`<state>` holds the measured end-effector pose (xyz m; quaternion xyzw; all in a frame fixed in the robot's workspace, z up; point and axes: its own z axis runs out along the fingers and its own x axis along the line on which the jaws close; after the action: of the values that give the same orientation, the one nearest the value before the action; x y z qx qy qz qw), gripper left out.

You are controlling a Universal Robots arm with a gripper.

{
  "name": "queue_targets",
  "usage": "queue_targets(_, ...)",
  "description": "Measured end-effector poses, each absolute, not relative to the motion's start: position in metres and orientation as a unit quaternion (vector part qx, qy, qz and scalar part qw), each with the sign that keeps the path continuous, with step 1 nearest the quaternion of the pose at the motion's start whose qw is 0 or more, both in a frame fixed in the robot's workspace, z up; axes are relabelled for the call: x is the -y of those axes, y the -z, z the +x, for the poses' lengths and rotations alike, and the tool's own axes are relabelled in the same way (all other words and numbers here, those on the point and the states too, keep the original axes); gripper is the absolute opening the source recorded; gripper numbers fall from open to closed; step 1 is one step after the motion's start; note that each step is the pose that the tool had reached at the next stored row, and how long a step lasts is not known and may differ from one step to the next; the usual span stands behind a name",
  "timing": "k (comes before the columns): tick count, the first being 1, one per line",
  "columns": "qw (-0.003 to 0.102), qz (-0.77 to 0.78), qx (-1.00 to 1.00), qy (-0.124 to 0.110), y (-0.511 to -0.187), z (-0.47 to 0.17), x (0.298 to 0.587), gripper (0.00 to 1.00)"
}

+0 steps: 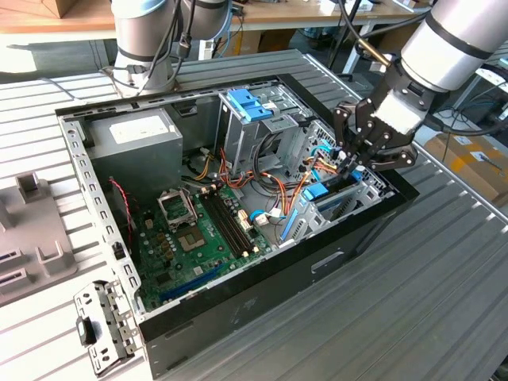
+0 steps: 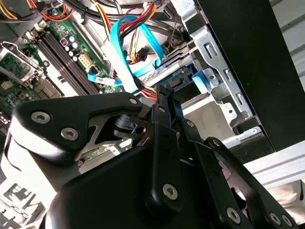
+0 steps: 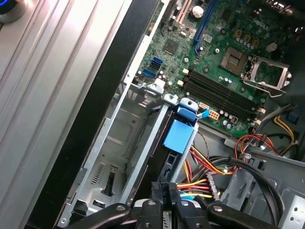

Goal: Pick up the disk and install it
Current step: 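Insert the first disk wire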

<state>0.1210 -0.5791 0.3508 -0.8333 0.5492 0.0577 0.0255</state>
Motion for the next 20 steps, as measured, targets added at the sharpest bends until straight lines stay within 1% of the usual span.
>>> queue_targets(20,0.030,-0.782,-0.620,-0.055,-0.3508,0.1210,0.5791,0.17)
